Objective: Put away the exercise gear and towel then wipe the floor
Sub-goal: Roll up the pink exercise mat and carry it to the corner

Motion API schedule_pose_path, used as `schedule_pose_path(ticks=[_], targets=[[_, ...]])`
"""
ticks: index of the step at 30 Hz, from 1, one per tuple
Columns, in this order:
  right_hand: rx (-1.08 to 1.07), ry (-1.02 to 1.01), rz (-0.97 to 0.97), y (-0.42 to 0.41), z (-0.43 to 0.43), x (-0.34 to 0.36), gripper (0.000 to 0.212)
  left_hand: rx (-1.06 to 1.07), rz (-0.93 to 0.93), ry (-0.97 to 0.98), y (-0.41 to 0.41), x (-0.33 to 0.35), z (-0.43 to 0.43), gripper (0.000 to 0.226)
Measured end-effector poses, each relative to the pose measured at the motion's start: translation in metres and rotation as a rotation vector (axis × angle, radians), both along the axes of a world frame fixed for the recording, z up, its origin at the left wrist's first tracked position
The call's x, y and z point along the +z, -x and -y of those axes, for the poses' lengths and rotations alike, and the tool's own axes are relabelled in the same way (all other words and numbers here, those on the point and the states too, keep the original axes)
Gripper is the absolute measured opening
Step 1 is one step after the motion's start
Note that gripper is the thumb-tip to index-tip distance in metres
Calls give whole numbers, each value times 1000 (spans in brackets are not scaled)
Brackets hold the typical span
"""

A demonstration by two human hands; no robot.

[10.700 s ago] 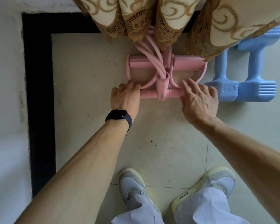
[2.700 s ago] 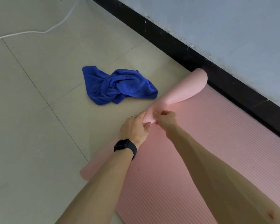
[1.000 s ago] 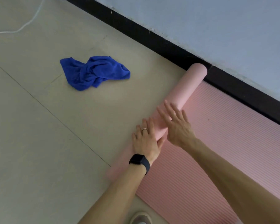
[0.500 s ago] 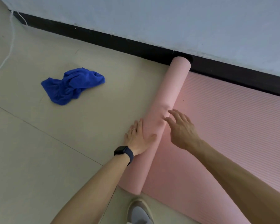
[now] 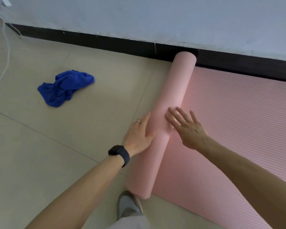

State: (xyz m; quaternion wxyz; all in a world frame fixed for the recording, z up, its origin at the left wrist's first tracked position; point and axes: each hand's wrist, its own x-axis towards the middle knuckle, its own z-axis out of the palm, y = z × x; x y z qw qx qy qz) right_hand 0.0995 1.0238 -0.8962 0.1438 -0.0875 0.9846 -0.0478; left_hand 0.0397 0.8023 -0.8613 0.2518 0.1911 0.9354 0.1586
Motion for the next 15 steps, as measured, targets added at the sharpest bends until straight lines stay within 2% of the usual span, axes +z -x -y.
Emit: schedule_pose_path(ticks=[3,8,11,13,15], targets=[[-23,-1,24,-17,-19,-3,99,-40,63,236,-8,-11,-14,102],[-106,100,-158,-30,-36,10,72,19,57,127,-59,-26,-56,96],[20,75,-142,-29,-43,19,96,-25,11,178,-82,-24,-81,99],[127,11,-54,-31,-50,20,106,-85,99,167,-94,-14,-95,106],[184,-62,-15,-36,-64,20,110,-128,183,123,-94,0,-100,102]])
